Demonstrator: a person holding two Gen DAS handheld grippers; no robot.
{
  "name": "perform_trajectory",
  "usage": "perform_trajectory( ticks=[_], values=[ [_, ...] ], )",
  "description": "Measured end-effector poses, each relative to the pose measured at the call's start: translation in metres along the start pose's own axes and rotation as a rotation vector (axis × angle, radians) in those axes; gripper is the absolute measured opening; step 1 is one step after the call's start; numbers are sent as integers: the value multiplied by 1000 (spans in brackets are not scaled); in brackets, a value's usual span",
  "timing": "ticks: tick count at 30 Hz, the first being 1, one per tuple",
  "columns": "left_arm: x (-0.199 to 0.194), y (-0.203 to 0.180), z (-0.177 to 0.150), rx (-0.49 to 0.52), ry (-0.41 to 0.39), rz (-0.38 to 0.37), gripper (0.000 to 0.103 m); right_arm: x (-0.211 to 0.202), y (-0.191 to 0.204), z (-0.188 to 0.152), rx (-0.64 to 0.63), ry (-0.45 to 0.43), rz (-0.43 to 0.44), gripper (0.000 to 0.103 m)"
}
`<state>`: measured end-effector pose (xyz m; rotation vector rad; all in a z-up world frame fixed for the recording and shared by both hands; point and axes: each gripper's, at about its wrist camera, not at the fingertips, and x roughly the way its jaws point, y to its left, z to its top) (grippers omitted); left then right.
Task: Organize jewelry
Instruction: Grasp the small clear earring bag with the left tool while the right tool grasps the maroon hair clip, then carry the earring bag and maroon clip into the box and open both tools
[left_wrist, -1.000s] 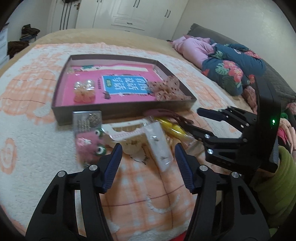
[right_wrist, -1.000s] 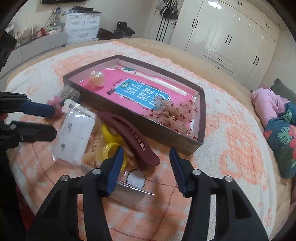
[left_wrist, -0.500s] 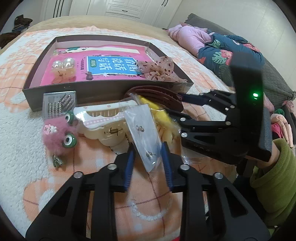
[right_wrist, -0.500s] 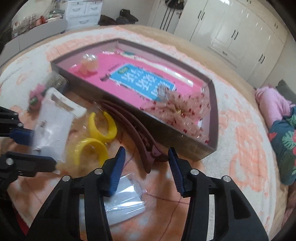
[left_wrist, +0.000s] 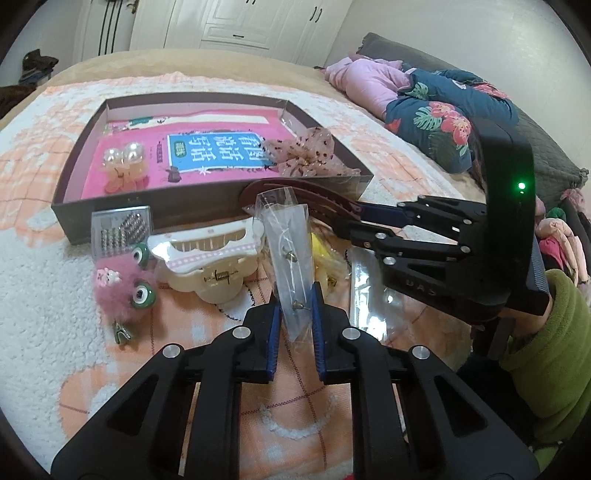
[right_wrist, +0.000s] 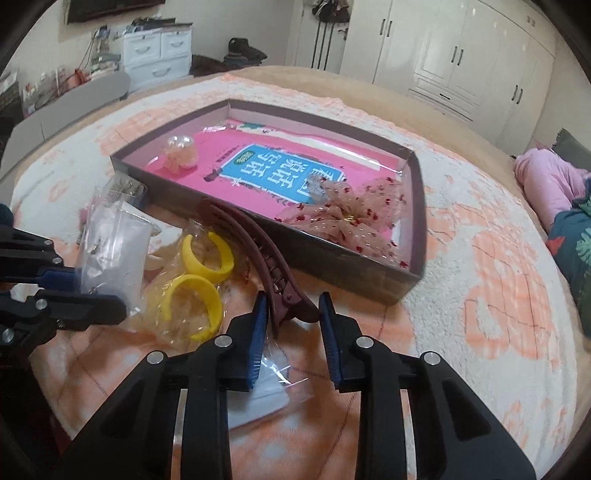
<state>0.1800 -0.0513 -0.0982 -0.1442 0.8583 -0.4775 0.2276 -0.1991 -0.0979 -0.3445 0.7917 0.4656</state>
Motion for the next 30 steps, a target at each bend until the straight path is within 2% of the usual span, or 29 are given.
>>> perform_trajectory(
  ticks=[14, 30],
  values=[
    [-16, -10, 10, 34, -61, 19, 8, -42, -26, -10, 119, -81, -27, 26],
    [-22, -22, 37, 57, -129, 48, 8, -71, -34, -13, 169, -170, -39, 25]
  ],
)
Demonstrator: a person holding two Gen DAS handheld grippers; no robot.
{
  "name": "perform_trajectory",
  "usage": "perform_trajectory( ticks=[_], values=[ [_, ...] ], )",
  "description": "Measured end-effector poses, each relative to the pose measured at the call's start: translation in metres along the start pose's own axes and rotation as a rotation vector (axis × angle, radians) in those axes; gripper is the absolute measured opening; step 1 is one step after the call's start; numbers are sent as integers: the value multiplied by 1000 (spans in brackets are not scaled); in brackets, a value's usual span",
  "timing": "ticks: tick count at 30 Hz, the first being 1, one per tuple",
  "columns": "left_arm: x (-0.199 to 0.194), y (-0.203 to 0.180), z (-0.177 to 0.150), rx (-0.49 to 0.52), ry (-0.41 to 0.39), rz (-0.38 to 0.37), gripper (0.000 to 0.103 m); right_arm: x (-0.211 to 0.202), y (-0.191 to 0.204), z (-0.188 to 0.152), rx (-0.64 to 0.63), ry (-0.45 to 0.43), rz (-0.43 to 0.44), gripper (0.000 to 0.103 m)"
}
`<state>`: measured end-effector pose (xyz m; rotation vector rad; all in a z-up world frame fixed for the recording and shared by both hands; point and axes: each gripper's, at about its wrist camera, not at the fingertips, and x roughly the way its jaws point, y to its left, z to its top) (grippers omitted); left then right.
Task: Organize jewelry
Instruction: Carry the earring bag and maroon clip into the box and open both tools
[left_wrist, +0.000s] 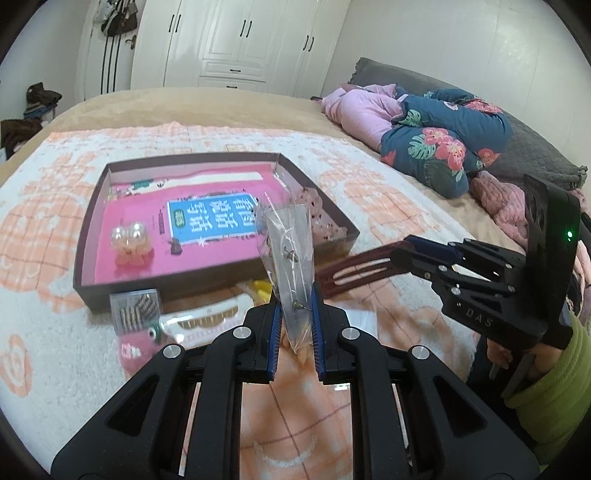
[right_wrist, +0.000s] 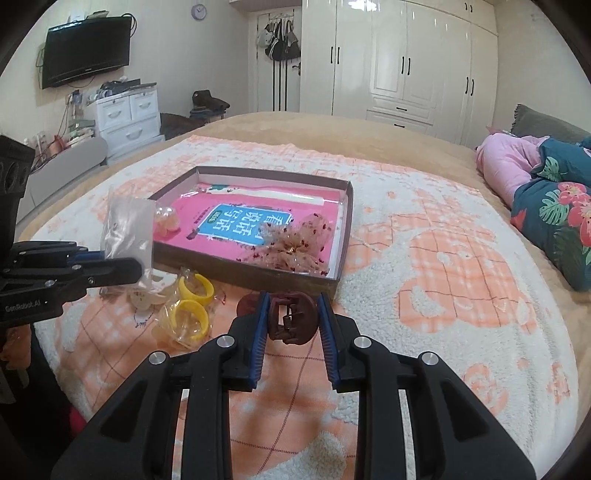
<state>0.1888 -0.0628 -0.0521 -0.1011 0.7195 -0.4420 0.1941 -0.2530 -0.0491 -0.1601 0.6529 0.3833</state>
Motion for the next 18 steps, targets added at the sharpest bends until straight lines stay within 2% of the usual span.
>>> perform_trajectory(
  ticks=[10, 18],
  values=[
    [5, 17, 26, -30, -42, 28, 8, -2, 2, 17, -1, -46, 2, 25],
    [11, 34, 48, -57, -75, 48, 8, 5, 6, 46, -28, -74, -2, 25]
  ],
)
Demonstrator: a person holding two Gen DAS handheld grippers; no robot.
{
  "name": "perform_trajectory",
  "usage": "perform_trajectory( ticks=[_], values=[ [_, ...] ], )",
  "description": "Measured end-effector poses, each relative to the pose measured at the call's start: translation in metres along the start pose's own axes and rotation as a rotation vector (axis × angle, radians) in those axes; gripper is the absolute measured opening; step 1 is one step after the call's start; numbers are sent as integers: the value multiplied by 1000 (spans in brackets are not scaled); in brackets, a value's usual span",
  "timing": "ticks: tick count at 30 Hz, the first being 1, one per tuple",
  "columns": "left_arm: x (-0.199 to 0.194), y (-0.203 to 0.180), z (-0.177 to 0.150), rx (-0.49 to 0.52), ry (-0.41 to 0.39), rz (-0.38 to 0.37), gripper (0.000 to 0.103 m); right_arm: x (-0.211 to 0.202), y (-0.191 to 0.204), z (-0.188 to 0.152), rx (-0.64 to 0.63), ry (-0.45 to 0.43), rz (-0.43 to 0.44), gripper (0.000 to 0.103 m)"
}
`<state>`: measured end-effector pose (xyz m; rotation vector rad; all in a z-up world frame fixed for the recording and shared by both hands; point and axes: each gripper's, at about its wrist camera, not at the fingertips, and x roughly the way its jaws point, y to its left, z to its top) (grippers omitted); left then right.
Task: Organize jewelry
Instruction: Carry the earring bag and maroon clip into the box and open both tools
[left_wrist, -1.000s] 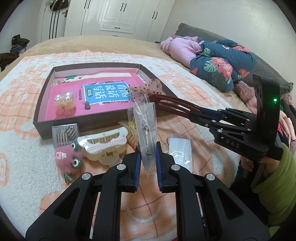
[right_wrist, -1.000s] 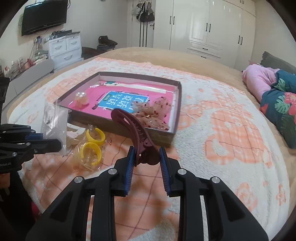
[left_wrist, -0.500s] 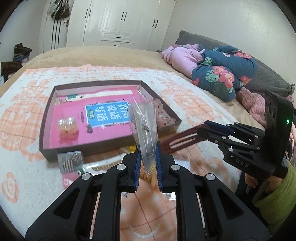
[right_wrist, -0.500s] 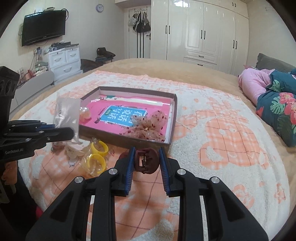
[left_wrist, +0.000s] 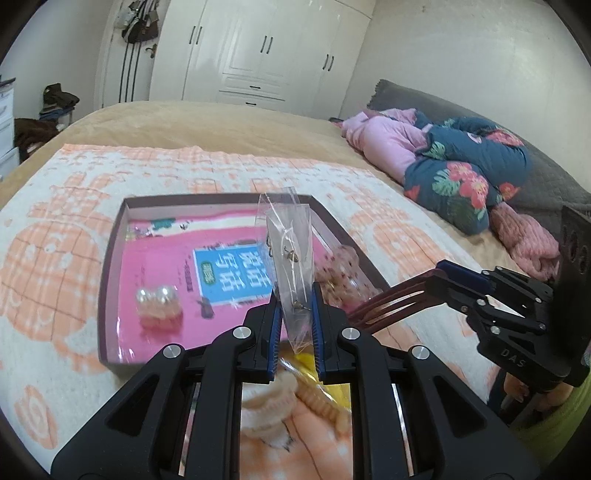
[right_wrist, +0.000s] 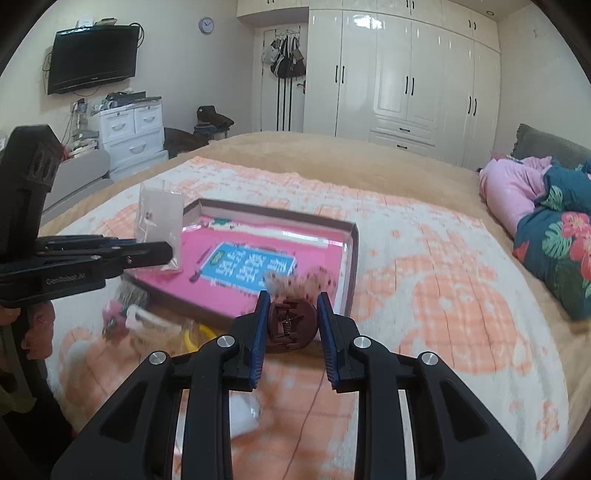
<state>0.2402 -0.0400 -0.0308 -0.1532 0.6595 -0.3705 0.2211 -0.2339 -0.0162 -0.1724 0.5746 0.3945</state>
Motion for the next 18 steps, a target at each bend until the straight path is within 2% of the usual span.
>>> perform_trajectory(
  ticks=[7, 18],
  values=[
    [14, 19, 18, -36, -8, 21, 8, 14, -3, 29, -12, -32, -14, 25],
    [45, 42, 14, -72, 55, 52, 8, 54, -16, 47, 27, -19, -46, 25]
  ],
)
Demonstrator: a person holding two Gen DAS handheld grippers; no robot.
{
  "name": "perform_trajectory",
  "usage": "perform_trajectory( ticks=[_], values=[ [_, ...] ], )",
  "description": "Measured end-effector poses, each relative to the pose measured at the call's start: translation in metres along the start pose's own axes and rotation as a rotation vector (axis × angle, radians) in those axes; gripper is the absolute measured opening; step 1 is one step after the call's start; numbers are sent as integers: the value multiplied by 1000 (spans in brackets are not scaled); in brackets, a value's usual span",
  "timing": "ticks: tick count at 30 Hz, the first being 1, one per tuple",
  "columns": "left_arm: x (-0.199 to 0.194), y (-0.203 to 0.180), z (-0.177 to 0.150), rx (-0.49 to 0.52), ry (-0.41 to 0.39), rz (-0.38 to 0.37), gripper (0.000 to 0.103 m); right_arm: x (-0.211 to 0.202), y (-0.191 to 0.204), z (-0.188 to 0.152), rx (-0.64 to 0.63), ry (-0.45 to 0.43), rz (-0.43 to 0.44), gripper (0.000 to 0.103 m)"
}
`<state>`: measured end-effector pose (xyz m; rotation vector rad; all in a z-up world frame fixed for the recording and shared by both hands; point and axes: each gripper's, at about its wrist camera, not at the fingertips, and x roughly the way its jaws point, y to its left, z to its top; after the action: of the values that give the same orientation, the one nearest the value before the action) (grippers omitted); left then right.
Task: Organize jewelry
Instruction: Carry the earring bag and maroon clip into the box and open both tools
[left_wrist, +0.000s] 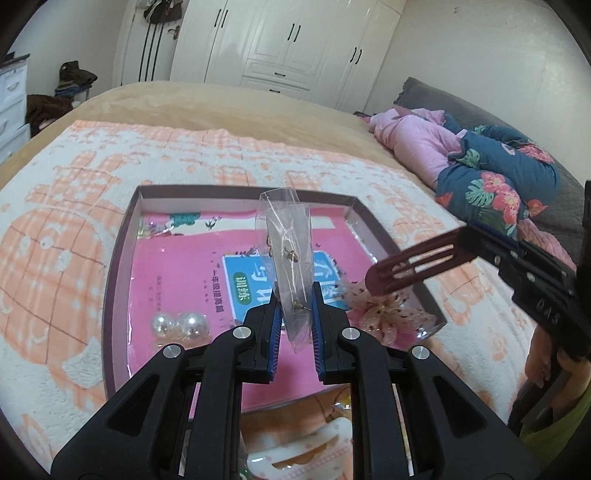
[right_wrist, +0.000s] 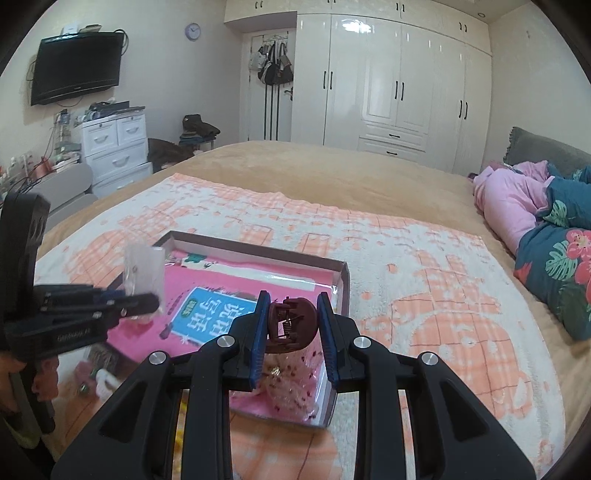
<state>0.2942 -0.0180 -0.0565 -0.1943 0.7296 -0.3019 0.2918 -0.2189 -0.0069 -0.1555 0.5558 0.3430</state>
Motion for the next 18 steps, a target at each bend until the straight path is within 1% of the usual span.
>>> perform_trajectory(
  ticks=[8, 14, 18],
  values=[
    [15, 2, -5, 15, 32, 4, 8, 29, -11, 0, 46, 21, -26, 25],
    [24, 1, -5, 23, 58, -4, 8, 47, -18, -2, 106, 34, -18, 25],
    [29, -1, -7, 30, 70, -10, 8, 55, -18, -2, 115, 35, -30, 25]
  ],
)
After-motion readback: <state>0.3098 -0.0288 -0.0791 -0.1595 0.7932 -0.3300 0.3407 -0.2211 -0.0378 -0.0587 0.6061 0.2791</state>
